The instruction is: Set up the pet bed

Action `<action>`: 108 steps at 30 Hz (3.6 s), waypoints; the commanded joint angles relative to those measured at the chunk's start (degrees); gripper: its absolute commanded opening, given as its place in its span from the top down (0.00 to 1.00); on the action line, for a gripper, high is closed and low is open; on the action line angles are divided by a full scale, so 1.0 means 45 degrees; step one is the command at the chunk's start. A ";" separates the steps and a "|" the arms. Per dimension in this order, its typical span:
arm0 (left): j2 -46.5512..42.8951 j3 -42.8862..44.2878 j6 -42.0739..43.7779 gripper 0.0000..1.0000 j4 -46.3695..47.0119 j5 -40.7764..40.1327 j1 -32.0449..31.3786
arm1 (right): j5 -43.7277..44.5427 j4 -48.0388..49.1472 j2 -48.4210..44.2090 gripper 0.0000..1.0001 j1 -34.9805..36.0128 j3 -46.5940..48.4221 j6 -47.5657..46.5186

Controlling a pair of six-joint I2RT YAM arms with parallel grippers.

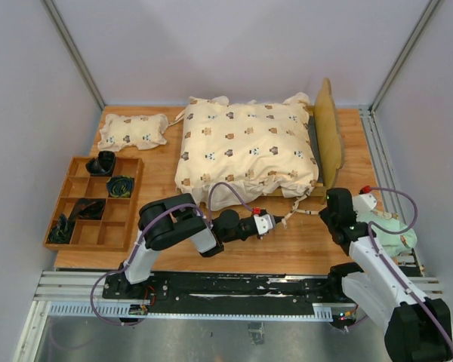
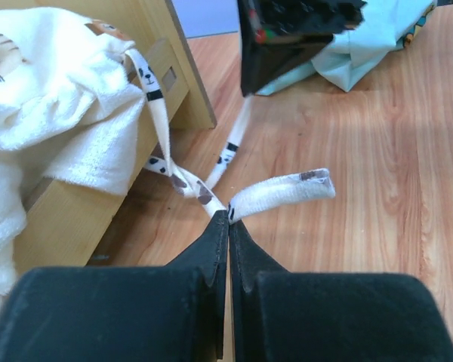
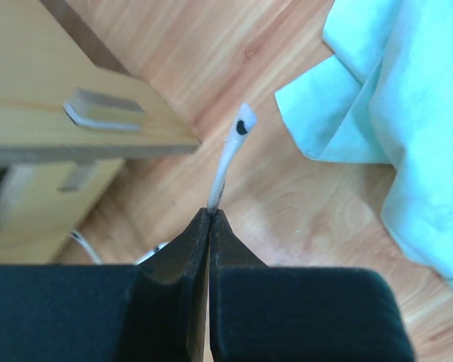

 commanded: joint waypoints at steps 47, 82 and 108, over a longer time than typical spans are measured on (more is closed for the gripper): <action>0.1755 0.4424 -0.3936 0.53 -0.2123 -0.2693 0.0237 | -0.5903 0.4104 -0.1918 1.00 -0.0003 -0.1084 -1.5255; 0.1377 0.3615 -0.3910 1.00 0.0653 -0.1816 0.0252 | -0.7631 0.5084 -0.1091 1.00 -0.0041 -0.1953 -1.8139; 0.1077 0.3688 -0.4935 1.00 0.0632 -0.0612 0.0578 | -0.9213 0.8555 -0.1789 1.00 0.0843 -0.3852 -1.9821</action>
